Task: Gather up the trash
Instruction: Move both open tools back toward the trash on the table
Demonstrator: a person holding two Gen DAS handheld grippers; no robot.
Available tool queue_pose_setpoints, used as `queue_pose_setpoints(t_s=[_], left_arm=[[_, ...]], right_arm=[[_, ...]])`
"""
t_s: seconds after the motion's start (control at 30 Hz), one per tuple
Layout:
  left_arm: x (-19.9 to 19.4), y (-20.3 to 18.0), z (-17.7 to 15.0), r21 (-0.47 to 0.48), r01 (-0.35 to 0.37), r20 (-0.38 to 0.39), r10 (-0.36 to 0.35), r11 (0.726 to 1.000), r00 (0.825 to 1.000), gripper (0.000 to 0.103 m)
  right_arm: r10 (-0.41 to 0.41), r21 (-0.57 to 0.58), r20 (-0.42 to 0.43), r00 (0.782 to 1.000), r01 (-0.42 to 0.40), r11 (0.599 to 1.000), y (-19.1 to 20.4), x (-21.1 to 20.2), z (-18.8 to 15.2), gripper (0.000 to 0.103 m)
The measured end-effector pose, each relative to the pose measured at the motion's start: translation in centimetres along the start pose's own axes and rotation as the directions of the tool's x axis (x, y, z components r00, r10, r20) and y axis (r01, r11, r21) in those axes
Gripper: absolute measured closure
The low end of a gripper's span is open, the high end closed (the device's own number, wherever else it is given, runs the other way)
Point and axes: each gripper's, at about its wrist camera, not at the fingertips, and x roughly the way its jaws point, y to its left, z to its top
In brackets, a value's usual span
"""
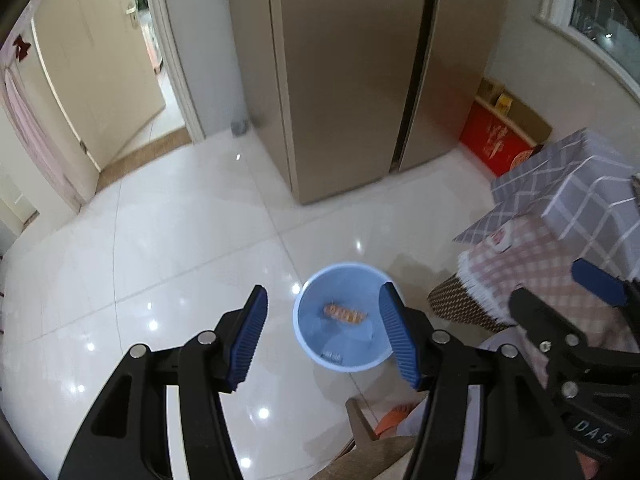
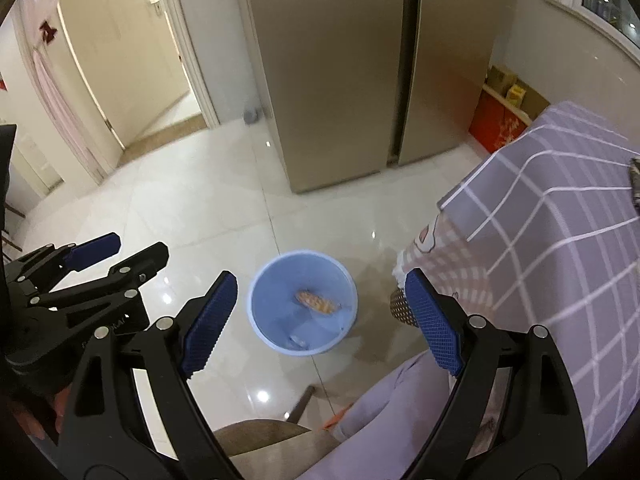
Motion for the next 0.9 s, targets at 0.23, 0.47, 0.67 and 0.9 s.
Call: queue_pose_setpoints(t_s=[0.23, 0.47, 0.67, 0.9], left_arm=[[-5.2, -2.4, 0.6, 0.048, 0.013, 0.139, -0.02, 0.999, 0.99, 0.043], [-7.6, -7.3, 1.0, 0.119, 0.081, 0.201, -0.104, 0.99, 0.974, 0.043], [-8.4, -13.4, 1.2, 0.221, 0.176, 0.205, -0.222, 0.959, 0.953, 0.041], [-8.7, -20.3, 0.7, 0.348, 0.272, 0.162, -0.343, 0.897, 0.925, 0.039]], right_arm=[[0.009, 0.063, 0.116, 0.993, -0.016, 0.998, -1.5, -4.6, -0.3, 0.018], [-0.065, 0.15, 0.206, 0.976, 0.035, 0.988, -4.9, -8.8, -1.2, 0.018], [-0.198, 0.266, 0.237, 0.951, 0.133, 0.955, -9.5, -11.8, -3.0, 0.018], [-0.332, 0.409, 0.211, 0.919, 0.226, 0.884, -15.6, -14.5, -5.5, 0.018]])
